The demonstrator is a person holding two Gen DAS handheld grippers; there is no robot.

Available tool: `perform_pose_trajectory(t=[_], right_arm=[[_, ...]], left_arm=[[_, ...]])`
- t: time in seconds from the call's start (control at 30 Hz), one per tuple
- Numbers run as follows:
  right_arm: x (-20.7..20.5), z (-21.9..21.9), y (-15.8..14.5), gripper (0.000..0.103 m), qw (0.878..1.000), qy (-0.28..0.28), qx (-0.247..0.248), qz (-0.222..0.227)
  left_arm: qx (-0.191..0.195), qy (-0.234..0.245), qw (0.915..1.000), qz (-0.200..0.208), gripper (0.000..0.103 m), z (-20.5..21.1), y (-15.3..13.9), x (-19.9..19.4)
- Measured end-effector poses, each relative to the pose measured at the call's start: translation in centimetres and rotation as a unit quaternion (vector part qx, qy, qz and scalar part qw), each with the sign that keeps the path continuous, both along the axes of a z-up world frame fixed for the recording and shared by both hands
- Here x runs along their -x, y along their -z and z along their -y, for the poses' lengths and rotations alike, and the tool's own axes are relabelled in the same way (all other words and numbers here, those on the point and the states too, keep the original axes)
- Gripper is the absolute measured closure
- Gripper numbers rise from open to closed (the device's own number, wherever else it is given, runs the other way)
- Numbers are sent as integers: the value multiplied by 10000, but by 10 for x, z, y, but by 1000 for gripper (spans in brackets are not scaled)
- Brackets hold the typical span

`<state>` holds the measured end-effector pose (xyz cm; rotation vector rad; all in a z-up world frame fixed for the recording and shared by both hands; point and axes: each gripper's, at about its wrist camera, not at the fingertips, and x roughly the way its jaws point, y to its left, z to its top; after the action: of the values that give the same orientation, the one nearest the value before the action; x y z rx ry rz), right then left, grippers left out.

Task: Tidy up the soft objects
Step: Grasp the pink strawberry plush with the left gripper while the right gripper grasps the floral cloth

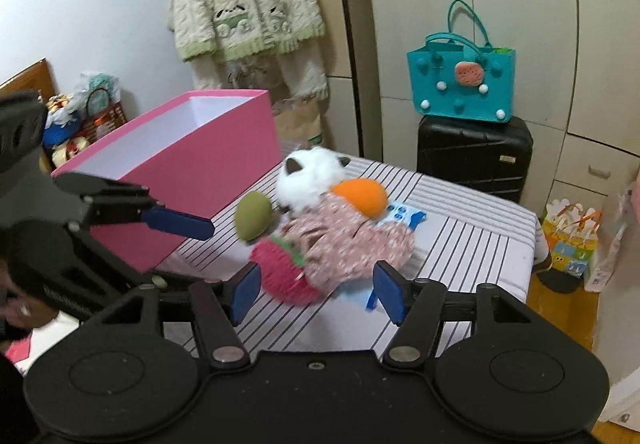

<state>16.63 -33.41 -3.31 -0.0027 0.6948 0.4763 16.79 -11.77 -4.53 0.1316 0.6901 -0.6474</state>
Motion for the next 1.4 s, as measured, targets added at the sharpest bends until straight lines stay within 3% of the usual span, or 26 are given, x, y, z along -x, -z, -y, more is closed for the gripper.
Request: perform_pose_trajectory(t=[0.23,0.37,0.63,1.07,1.17,1.27,1.33,1.4], right_arm=[[-39,-2,4,27,9989,294,-325,-177],[-58,-12,9,24,9987,417,-187,-240],[-79,-37,31,21,9978,389,334,-418],[-77,-27,47,19,9950,713,-89,-691],[-75,-27,48,30,9944,741,-16,-754],[-74,-23,48,47,9920,929,0,-854],[-70,-24,47,65,9918,991,168,-783],[-63,-27,46,78,9927,955,359,-646]], left_arm=[[271,-427,9987,-39,30,11,20,-28],[154,-544,9984,68,32,19,28,-30],[396,-733,9952,-509,55,15,47,-33],[475,-640,9962,-349,63,10,47,-23],[454,-690,9962,-283,63,6,44,-19],[395,-786,9956,-318,63,3,44,-17],[355,-851,9952,-316,63,0,43,-16],[387,-900,9947,-302,62,-5,41,-15]])
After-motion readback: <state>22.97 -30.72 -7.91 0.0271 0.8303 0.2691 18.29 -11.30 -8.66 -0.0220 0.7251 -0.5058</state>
